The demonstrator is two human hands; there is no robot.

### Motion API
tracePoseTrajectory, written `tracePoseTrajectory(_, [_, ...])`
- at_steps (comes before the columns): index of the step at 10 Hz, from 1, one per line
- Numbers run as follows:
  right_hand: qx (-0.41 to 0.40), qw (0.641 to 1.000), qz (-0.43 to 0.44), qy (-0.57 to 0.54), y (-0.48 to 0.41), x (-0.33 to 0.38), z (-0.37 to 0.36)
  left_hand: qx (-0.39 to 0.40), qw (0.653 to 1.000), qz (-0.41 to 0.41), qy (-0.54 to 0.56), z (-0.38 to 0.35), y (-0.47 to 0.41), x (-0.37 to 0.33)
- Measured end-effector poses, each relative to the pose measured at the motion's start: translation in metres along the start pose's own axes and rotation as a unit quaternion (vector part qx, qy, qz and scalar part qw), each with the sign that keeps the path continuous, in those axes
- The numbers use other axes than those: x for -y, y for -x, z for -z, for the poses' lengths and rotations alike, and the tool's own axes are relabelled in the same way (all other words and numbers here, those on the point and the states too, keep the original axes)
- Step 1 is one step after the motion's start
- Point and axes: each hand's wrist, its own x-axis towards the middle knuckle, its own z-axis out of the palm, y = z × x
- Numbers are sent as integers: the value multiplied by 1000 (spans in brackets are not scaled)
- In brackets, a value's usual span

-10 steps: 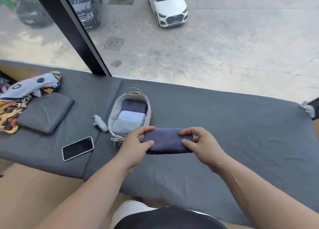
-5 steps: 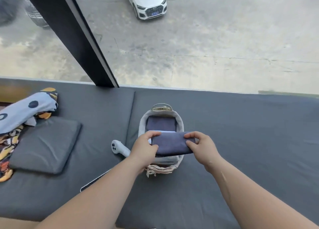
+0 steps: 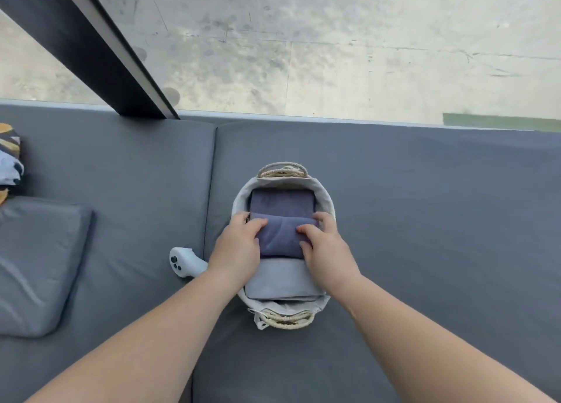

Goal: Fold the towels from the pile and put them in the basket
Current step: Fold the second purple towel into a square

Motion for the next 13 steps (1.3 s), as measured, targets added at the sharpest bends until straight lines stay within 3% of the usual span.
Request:
tracePoseTrajectory(1, [-12, 986, 78, 150, 6, -12, -6, -18, 972, -111, -204, -12, 6, 4])
tracePoseTrajectory(2, [30, 936, 198, 289, 12, -24, -4, 58, 940, -181, -284, -18, 19, 7])
tracePoseTrajectory(3, [114, 898, 244, 347, 16, -35, 7, 141, 940, -137, -279, -20, 32, 12])
tracePoseTrajectory(4, [176, 870, 244, 390, 13, -43, 14, 162, 923, -150, -317, -26, 41, 16])
tracePoseTrajectory(6, [210, 842, 218, 446, 5, -34, 7, 171, 898, -112, -390, -39, 39, 8])
tracePoseTrajectory(8, [203, 836, 147, 489, 15, -20, -10, 185, 872, -92, -443, -40, 40, -1])
tracePoseTrajectory(11, [146, 887, 98, 427, 65, -1, 10, 169, 934, -59, -308, -10, 87, -28])
tracePoseTrajectory(13, [80, 907, 60, 409, 137, -16, 69, 131, 942, -43, -307, 17, 152, -64])
